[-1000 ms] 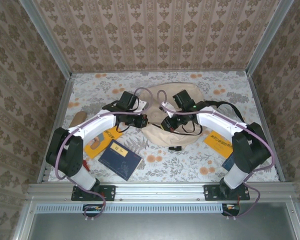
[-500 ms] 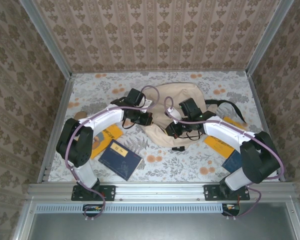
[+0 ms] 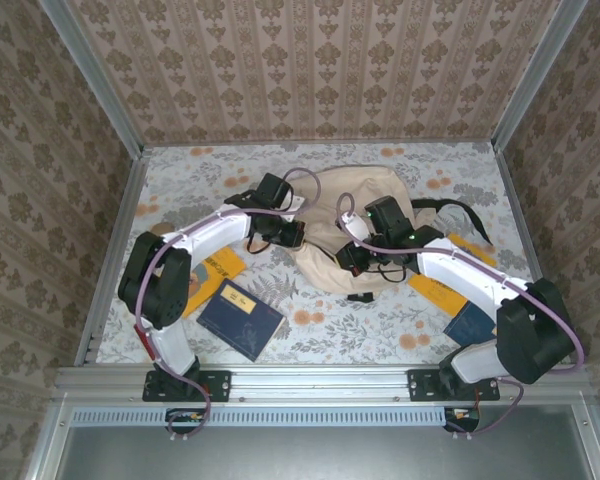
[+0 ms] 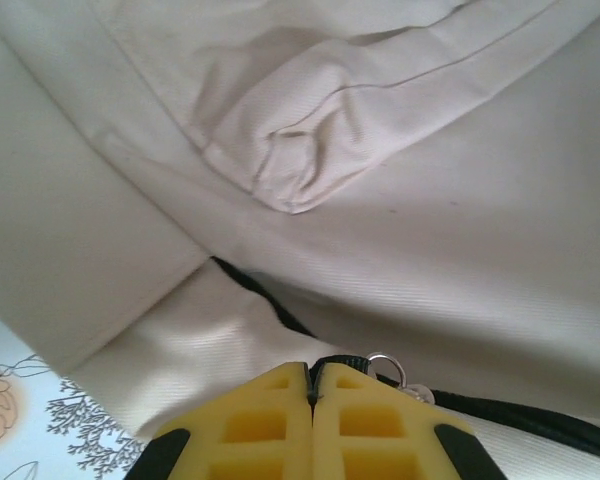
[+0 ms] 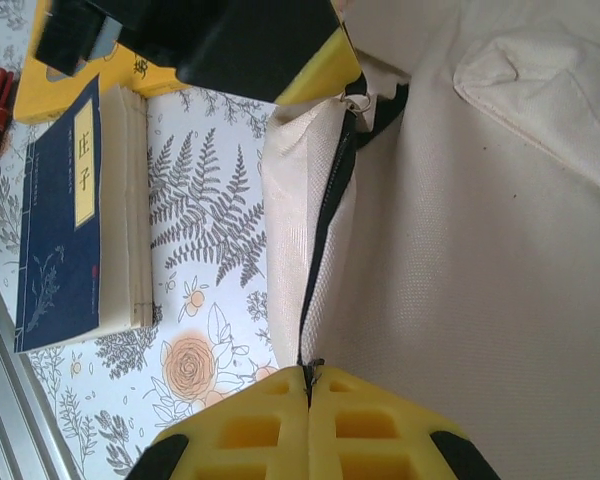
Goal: Pack the student bag
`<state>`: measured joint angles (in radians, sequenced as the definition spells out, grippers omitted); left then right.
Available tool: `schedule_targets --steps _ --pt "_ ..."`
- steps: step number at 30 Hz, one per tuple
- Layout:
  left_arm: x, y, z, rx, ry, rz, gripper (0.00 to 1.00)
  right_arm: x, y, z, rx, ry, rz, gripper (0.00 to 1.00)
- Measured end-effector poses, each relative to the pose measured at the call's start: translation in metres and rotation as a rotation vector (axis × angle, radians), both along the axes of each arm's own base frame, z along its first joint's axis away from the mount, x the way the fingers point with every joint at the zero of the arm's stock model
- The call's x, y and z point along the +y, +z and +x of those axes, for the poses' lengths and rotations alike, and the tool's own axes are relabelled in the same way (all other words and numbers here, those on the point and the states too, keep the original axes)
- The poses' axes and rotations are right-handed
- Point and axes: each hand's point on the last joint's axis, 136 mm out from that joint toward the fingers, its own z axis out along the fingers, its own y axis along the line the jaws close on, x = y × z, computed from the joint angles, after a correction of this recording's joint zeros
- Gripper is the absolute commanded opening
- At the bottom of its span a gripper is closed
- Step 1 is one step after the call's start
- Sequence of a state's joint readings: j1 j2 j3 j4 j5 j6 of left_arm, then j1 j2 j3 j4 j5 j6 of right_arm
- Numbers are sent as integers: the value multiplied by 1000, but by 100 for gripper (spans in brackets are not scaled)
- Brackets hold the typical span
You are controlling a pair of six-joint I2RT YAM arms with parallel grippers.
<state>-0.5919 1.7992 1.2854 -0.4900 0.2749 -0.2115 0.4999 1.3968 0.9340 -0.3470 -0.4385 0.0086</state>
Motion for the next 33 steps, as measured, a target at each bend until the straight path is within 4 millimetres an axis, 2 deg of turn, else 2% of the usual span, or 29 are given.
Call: schedule_targets --steps 6,9,10,14,17,21,22,23,24,26,30,33 --pt "26 -11 28 -27 92 75 0 -3 0 -5 21 -5 -7 0" --pt "30 -13 35 -28 109 87 0 -1 3 -4 22 -6 -3 0" --pt "30 -12 36 -27 113 89 5 1 5 -3 21 -7 0 0" --pt "36 -6 44 -33 163 93 40 13 9 6 32 -13 14 0" --pt "51 3 51 -40 238 82 53 24 9 18 44 -26 19 0" --pt "81 31 54 -74 335 47 56 45 7 41 52 -28 27 0" --pt "93 42 54 -91 369 33 57 50 6 44 52 -25 28 9" --pt "102 52 53 -107 397 18 58 55 5 47 59 -25 30 28" --pt "109 59 51 -120 415 9 59 58 4 49 70 -32 32 43" --pt "124 72 45 -142 458 -13 62 60 3 54 76 -60 27 65" --pt "143 77 28 -140 505 -29 67 43 1 70 68 -213 -16 81" --pt "151 73 14 -120 534 -34 78 11 0 93 65 -416 -55 84"
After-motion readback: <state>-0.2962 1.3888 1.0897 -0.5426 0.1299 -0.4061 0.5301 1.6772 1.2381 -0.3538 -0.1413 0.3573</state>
